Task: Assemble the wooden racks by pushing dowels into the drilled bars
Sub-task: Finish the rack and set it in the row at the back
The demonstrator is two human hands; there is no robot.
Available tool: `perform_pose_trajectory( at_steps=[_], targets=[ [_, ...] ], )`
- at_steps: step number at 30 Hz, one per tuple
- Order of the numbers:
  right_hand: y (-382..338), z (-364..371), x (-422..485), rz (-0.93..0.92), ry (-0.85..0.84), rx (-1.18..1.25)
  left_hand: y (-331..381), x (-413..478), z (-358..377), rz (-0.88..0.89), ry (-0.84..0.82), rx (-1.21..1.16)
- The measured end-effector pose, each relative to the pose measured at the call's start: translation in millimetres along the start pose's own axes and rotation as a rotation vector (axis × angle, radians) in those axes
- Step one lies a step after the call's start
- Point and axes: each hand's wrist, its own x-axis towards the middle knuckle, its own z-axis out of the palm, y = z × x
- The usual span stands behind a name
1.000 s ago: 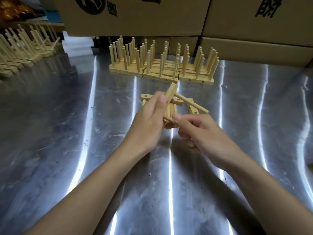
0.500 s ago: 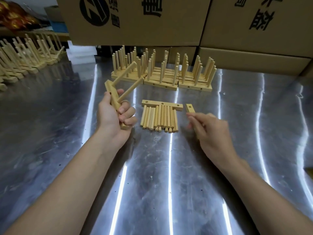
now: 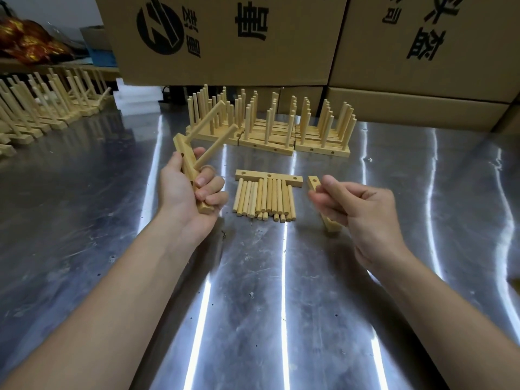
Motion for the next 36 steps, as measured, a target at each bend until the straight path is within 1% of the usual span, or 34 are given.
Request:
perform_pose_trajectory(
  at_steps=[1, 2, 3, 4, 6, 8, 10, 13, 15, 18, 21, 25, 28, 29, 30, 32, 34, 36],
  targets=[
    [1.0, -2.3, 0.9, -0.053, 0.003, -0.120, 0.5, 0.5, 0.0, 0.000, -0.001, -0.005],
    [2.6, -4.6, 2.2, -0.129, -0.015, -0.292, 1.1, 0.8, 0.0, 0.001, -0.001, -0.009],
    [4.0, -5.5, 2.4, -0.204, -0.083, -0.486, 1.4, 1.1, 0.0, 0.002, -0.001, -0.011],
    [6.2, -5.8, 2.6, -0.258, -0.187, -0.689, 1.5, 1.2, -0.1, 0.003, -0.003, -0.012],
    [12.6, -5.1, 5.0, -0.287, -0.354, -1.008, 1.1, 1.0, 0.1, 0.003, -0.010, -0.007],
    [18.5, -4.6, 7.0, -0.278, -0.429, -1.195, -0.4, 0.4, 0.5, 0.005, -0.021, 0.008],
    [19.8, -5.1, 6.9, -0.308, -0.429, -1.268, -2.2, -0.5, 0.6, 0.010, -0.030, 0.029],
    [16.3, -7.4, 3.8, -0.403, -0.305, -1.185, -4.0, -1.8, 0.9, 0.015, -0.032, 0.049],
    [15.5, -8.1, 2.5, -0.435, -0.215, -1.146, -4.7, -2.2, 1.0, 0.013, -0.023, 0.055],
    [13.9, -4.8, 1.9, -0.409, -0.185, -1.211, -6.4, -2.2, 1.2, 0.011, -0.009, 0.065],
    [11.2, -2.6, 1.4, -0.399, -0.119, -1.235, -8.5, -3.0, 2.1, 0.004, -0.004, 0.084],
    [7.7, 0.4, -3.1, -0.322, -0.072, -1.294, -10.5, -5.5, 3.7, -0.001, 0.004, 0.100],
    [2.4, 2.2, -7.6, -0.301, 0.022, -1.366, -13.9, -8.3, 5.3, -0.022, 0.007, 0.092],
    [0.4, 2.1, -9.0, -0.304, 0.068, -1.355, -15.2, -9.1, 6.0, -0.032, 0.004, 0.087],
    [-1.8, 1.0, -11.2, -0.307, 0.106, -1.305, -17.1, -10.0, 6.7, -0.045, 0.001, 0.082],
    [-5.1, -2.1, -13.5, -0.302, 0.111, -1.064, -20.6, -11.1, 7.8, -0.072, -0.014, 0.060],
    [-7.8, -1.7, -16.6, -0.277, 0.021, -0.749, -23.4, -12.1, 8.6, -0.101, -0.046, 0.033],
    [-11.4, 4.3, -21.8, -0.217, -0.126, -0.464, -26.5, -12.7, 10.1, -0.124, -0.077, 0.023]
  ],
)
